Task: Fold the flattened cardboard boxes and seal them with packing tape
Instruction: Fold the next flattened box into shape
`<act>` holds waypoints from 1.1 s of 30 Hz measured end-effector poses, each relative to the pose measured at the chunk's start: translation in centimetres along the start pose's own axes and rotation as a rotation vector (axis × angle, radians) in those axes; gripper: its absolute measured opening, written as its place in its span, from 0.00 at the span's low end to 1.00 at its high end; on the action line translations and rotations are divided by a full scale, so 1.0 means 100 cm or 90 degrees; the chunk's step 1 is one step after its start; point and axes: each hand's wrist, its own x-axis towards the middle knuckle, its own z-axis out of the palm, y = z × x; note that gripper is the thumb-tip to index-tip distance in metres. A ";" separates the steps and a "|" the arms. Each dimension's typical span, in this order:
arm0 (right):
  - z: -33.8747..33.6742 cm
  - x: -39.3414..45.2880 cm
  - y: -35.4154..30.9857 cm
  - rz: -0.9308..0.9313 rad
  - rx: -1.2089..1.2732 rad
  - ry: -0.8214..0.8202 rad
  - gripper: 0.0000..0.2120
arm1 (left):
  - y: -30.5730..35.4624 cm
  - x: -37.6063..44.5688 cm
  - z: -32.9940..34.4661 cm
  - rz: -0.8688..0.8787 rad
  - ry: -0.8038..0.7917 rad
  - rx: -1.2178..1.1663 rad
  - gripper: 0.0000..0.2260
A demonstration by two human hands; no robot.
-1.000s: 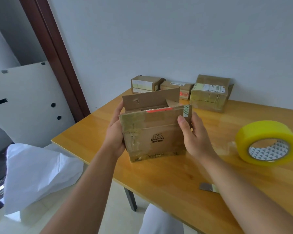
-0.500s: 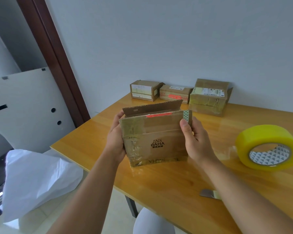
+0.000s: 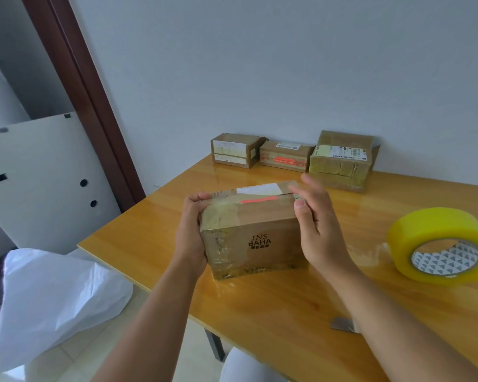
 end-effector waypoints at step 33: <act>-0.033 0.013 -0.042 0.066 -0.300 -0.202 0.38 | -0.012 -0.018 0.017 0.469 -0.031 1.097 0.31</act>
